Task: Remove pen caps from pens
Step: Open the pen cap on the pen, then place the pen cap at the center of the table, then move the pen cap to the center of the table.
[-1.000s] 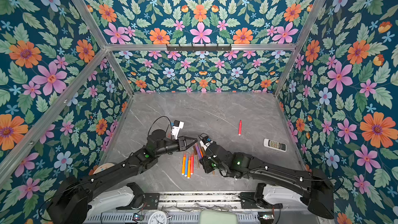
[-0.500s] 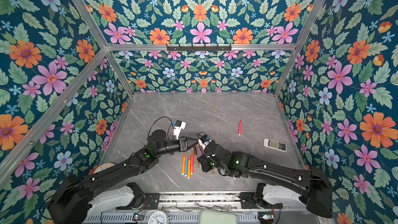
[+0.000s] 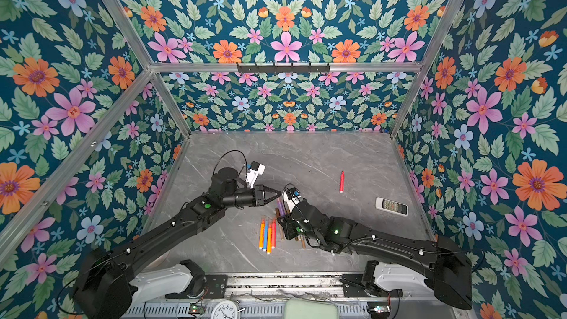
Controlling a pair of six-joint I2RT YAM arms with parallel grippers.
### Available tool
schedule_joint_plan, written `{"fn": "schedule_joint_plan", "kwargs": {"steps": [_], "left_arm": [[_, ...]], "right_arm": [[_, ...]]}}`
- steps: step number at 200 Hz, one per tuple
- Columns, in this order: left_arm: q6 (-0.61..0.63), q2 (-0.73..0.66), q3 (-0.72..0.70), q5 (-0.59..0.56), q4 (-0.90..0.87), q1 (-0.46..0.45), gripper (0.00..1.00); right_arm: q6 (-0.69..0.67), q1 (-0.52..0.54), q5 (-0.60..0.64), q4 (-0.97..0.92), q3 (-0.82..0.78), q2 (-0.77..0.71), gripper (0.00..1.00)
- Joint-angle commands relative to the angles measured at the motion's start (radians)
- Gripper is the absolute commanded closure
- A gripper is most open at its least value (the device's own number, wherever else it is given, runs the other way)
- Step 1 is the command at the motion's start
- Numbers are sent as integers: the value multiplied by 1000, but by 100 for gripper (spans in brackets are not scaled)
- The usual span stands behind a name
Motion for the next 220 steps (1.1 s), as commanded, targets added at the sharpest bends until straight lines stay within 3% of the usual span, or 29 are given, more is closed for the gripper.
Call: {"fn": "schedule_joint_plan", "kwargs": {"steps": [1,77,113,159,197,220], "left_arm": [[52,6,22,-196,66,69,100],[13,2,14,-193,94,154,100],[161,56,112,-534,-274,190,100],[219,221,126,-876,-385,257,100],[255,302,123,-1044,-371,257,100],[289,363,132,-1007,-348,281,100]], "right_arm": [[23,7,-55,-166,-26,-27,100],[31,7,-42,-173,-40,-33,100],[48,-51,10,-287,-30,-69,100],[52,-221,-77,-362,-63,-142,100],[33,-257,-60,-449,-77,-229,100],[36,-258,-46,-475,-91,-258,100]]}}
